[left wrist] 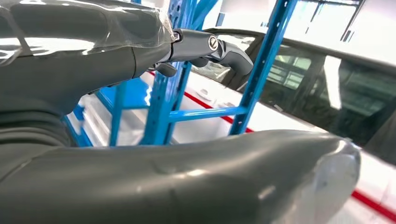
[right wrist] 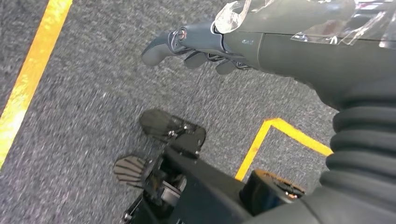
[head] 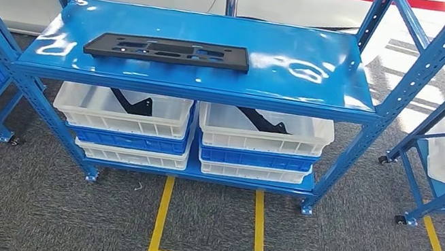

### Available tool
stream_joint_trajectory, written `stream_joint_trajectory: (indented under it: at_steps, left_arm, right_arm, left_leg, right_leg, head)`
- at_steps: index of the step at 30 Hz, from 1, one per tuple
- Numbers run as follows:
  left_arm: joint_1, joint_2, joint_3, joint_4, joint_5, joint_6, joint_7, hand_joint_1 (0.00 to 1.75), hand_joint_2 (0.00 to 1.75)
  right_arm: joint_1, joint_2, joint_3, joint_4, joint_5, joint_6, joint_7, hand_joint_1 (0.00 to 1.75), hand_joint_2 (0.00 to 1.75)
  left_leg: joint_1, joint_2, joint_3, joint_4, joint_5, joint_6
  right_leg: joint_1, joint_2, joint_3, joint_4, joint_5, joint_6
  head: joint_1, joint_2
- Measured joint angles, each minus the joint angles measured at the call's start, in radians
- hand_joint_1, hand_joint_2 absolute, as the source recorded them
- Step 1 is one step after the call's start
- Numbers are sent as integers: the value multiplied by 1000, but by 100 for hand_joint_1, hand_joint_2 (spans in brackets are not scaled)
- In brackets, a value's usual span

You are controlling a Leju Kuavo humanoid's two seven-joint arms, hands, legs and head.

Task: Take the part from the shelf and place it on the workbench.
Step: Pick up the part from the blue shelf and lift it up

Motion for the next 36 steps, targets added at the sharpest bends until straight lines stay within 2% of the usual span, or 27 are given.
stream_joint_trajectory:
  at_steps: [6, 13, 22, 26, 28, 29, 30, 32, 33, 34, 35, 36]
  left_arm:
    - [11, 45, -109, -8, -91, -86, 9, 0, 0]
    - [43, 70, -174, -8, -188, -125, -23, 0, 0]
    - [87, 75, -208, -7, -221, -83, -114, 0, 0]
    - [96, 72, -211, -6, -188, -53, -147, 0, 0]
    - [100, 72, -209, -6, -173, -37, -161, 0, 0]
    - [103, 71, -208, -6, -168, -31, -168, 0, 0]
    - [107, 70, -208, -6, -164, -27, -174, 0, 0]
    - [118, 67, -208, -6, -160, -23, -179, 0, 0]
    - [124, 65, -208, -6, -158, -23, -180, 0, 0]
    - [128, 64, -208, -6, -156, -21, -181, 0, 0]
    - [132, 63, -208, -6, -154, -19, -183, 0, 0]
    - [134, 61, -208, -6, -151, -16, -187, 0, 0]
  right_arm:
    - [-12, 8, 1, 0, -64, 103, -68, 0, 175]
    - [-35, 22, 0, 0, -103, 145, -224, 0, 175]
    - [-64, 40, -1, 0, -102, 182, -238, 0, 175]
    - [-70, 50, -1, 0, -84, 124, -218, 0, 0]
    - [-74, 53, -1, 0, -73, 95, -213, 0, 0]
    - [-75, 53, -1, 0, -68, 83, -212, 0, 0]
    - [-75, 53, -1, 0, -63, 73, -212, 0, 0]
    - [-75, 54, -1, 0, -58, 62, -211, 0, 0]
    - [-75, 54, -1, 0, -56, 60, -211, 0, 0]
    - [-74, 54, -1, 0, -55, 58, -206, 0, 0]
    - [-74, 54, -1, 0, -54, 57, -195, 0, 0]
    - [-74, 54, -1, 0, -54, 55, -178, 0, 0]
  left_leg:
    - [0, 0, -1, 0, 0, 0]
    - [0, 0, -2, 0, 0, 0]
    - [-1, 0, -5, 8, -2, 2]
    - [-2, 0, -11, 10, -2, 7]
    - [6, 1, -6, -6, 7, 13]
    - [11, 1, -2, -14, 11, 16]
    - [16, 2, 1, -20, 14, 18]
    - [18, 2, 2, -21, 14, 19]
    - [20, 2, 2, -21, 13, 17]
    - [24, 1, 3, -20, 11, 15]
    - [29, -1, 6, -18, 8, 10]
    - [34, -3, 10, -15, 2, 2]
  right_leg:
    - [0, 0, -1, 0, 0, 0]
    - [0, 0, -1, 0, 0, 0]
    - [-3, 0, -2, -1, 2, 3]
    - [-3, -1, -5, -3, 6, 9]
    - [-2, 1, -11, 8, -2, 15]
    - [-1, 3, -26, 38, -18, 18]
    - [-1, 6, -53, 91, -43, 22]
    - [-6, 8, -134, 236, -95, 30]
    - [-10, 8, -168, 286, -102, 34]
    - [-14, 8, -185, 298, -89, 39]
    - [-19, 8, -180, 265, -55, 44]
    - [-24, 8, -156, 197, -7, 50]
  head:
    - [0, 0]
    - [0, 0]
    - [0, 0]
    - [0, 0]
    - [0, 0]
    - [0, 0]
    - [1, 0]
    - [2, 0]
    - [2, 0]
    - [2, 0]
    - [2, 0]
    - [2, 0]
